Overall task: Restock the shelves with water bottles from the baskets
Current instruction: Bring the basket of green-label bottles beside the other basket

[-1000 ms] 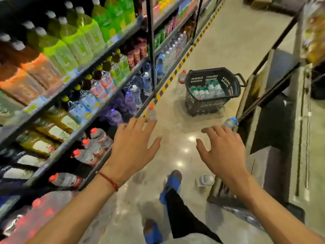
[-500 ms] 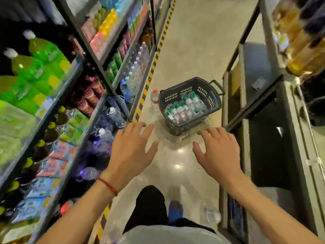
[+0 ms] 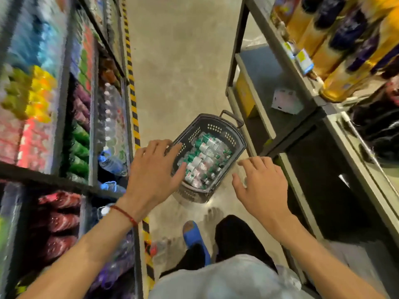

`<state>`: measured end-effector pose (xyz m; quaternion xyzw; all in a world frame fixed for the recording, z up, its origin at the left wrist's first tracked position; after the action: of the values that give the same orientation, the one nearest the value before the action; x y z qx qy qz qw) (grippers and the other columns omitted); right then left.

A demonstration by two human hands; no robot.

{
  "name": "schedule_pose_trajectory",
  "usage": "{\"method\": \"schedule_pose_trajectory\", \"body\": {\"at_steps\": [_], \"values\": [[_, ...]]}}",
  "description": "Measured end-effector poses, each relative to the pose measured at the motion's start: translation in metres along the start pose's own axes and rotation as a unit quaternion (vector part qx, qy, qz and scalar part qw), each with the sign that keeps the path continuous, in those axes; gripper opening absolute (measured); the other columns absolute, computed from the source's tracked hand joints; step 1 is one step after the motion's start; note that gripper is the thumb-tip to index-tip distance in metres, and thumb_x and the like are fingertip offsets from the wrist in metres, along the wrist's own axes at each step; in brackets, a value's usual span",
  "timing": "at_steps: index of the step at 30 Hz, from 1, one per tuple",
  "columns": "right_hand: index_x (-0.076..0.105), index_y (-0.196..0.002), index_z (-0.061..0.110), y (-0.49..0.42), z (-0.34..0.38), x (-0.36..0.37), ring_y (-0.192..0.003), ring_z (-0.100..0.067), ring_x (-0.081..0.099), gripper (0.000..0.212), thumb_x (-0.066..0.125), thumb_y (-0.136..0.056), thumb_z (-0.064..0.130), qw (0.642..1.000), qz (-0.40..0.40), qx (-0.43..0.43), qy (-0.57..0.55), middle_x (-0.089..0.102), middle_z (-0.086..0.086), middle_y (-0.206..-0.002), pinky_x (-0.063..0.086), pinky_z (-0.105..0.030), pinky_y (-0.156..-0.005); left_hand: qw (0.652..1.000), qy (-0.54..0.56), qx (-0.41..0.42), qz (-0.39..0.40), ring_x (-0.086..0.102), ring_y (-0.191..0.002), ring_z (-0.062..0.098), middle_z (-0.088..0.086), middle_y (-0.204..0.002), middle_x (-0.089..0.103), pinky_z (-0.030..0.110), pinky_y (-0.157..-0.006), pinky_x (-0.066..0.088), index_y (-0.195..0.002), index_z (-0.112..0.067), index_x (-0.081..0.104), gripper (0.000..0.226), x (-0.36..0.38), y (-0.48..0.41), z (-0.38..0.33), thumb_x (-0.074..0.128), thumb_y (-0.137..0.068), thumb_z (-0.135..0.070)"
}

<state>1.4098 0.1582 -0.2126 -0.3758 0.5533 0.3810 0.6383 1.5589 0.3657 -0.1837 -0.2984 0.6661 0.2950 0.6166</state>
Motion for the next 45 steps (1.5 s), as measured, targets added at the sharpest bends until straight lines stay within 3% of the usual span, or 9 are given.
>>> {"method": "schedule_pose_trajectory", "body": {"at_steps": [17,22,30,33,45], "values": [[0.070,-0.124,0.018,-0.185,-0.014,0.073,-0.111,-0.025,0.060,0.036,0.060,-0.099,0.042,0.983,0.045,0.172,-0.044,0.070,-0.002,-0.116,0.054,-0.041,-0.082,0.993,0.004,0.106,0.054,0.055,-0.118,0.031,0.008,-0.135,0.057,0.047,-0.086,0.049,-0.143,-0.019,0.053,0.055,0.055,-0.240,0.067,0.042,-0.100,-0.052],[0.067,-0.131,0.022,-0.207,-0.003,0.089,-0.118,-0.024,0.059,0.041,0.061,-0.099,0.048,0.960,0.055,0.270,-0.041,0.068,0.000,-0.127,0.054,-0.041,-0.091,0.983,0.011,0.167,0.070,0.050,-0.124,0.031,0.009,-0.142,0.052,0.047,-0.089,0.047,-0.149,-0.020,0.048,0.057,0.080,-0.295,0.086,0.044,-0.100,-0.049],[0.067,-0.129,0.016,-0.210,0.030,0.152,-0.110,-0.031,0.056,0.043,0.055,-0.095,0.040,0.926,0.006,0.376,-0.032,0.067,-0.006,-0.120,0.050,-0.044,-0.080,0.953,-0.005,0.278,0.123,0.050,-0.123,0.034,0.009,-0.140,0.053,0.048,-0.085,0.047,-0.146,-0.020,0.049,0.057,0.154,-0.365,0.118,0.043,-0.098,-0.050],[0.065,-0.129,0.013,-0.207,0.036,0.189,-0.113,-0.035,0.056,0.042,0.057,-0.095,0.038,0.917,0.012,0.398,-0.037,0.066,-0.009,-0.123,0.050,-0.046,-0.084,0.943,-0.014,0.308,0.129,0.051,-0.122,0.035,0.011,-0.139,0.053,0.049,-0.084,0.047,-0.147,-0.019,0.048,0.057,0.187,-0.377,0.123,0.043,-0.099,-0.049],[0.061,-0.134,0.015,-0.168,0.010,0.379,-0.125,-0.036,0.050,0.044,0.055,-0.097,0.039,0.897,0.018,0.440,-0.049,0.060,-0.009,-0.134,0.046,-0.049,-0.091,0.942,0.028,0.297,0.152,0.047,-0.125,0.038,0.014,-0.143,0.049,0.052,-0.082,0.047,-0.147,-0.019,0.050,0.056,0.381,-0.389,0.141,0.048,-0.099,-0.047]]}}
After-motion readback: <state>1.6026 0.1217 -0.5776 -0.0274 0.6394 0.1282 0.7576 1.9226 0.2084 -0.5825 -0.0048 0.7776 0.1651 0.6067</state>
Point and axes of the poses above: each hand's wrist, its own y-axis away from the middle knuckle, its own x-axis out of the palm, z = x × y, the point moved 3 cm from there along -y, towards the middle knuckle
